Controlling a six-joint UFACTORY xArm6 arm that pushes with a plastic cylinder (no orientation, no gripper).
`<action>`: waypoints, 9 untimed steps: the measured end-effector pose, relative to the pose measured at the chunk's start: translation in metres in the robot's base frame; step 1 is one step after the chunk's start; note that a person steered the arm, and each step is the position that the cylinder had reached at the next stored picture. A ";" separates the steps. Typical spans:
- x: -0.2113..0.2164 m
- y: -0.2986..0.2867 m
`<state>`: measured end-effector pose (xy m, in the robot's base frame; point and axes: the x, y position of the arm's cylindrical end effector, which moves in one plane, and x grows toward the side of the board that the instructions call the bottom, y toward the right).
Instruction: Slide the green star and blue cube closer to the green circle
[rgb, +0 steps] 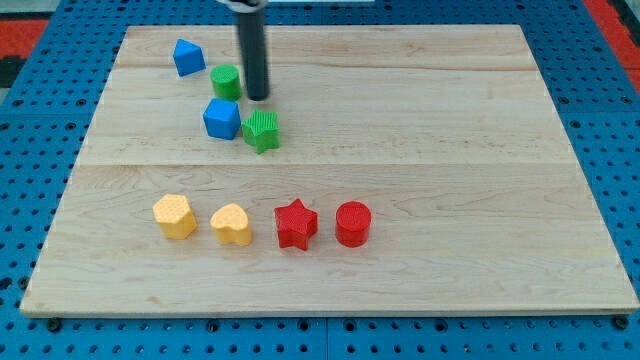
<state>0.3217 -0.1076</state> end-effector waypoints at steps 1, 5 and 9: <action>-0.029 -0.026; 0.082 0.085; 0.067 -0.038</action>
<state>0.3891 -0.1456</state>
